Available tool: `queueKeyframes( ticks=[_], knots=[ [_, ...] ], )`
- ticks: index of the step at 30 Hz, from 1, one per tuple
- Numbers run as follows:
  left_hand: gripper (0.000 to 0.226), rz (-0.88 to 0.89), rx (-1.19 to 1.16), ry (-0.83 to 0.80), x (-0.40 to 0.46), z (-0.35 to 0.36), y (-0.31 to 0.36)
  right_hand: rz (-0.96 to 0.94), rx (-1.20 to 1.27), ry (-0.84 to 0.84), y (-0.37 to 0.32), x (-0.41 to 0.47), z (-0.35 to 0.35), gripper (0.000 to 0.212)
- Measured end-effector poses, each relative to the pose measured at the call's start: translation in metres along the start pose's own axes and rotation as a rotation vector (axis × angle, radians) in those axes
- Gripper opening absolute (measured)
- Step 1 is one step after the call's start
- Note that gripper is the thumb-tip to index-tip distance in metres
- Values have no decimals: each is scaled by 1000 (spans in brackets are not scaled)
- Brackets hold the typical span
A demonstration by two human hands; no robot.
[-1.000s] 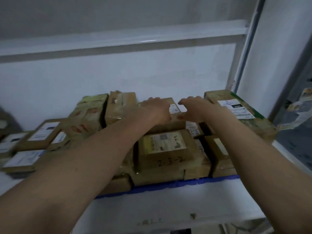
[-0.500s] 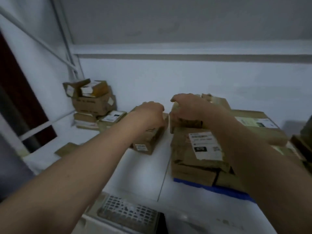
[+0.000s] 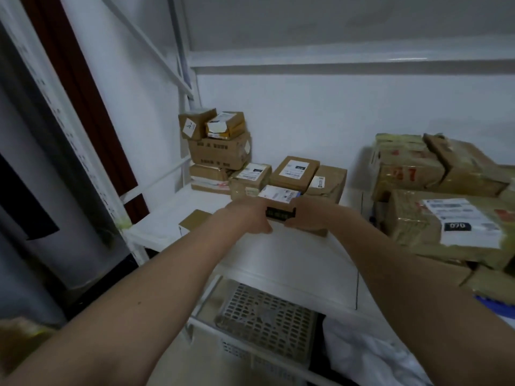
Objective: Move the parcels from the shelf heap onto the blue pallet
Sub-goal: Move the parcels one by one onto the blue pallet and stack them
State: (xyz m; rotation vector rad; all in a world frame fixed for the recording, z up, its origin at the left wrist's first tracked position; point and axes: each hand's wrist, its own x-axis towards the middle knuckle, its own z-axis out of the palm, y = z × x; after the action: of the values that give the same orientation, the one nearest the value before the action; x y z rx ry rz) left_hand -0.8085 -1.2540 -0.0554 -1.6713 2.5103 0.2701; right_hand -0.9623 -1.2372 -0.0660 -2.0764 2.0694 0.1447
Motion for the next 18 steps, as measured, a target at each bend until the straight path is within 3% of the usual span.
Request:
queueKeyframes(
  ticks=[8, 11, 15, 18],
  knots=[
    [56, 101, -207, 50, 44, 21, -2, 106, 102, 122, 16, 33, 42, 83],
    [53, 128, -302, 15, 68, 34, 8, 276, 389, 127, 30, 45, 49, 67],
    [52, 160, -440, -9, 109, 43, 29, 465, 730, 301, 61, 77, 62, 58],
    [54, 142, -589, -42, 139, 48, 47, 554, 931, 342, 80, 96, 67, 69]
  ],
)
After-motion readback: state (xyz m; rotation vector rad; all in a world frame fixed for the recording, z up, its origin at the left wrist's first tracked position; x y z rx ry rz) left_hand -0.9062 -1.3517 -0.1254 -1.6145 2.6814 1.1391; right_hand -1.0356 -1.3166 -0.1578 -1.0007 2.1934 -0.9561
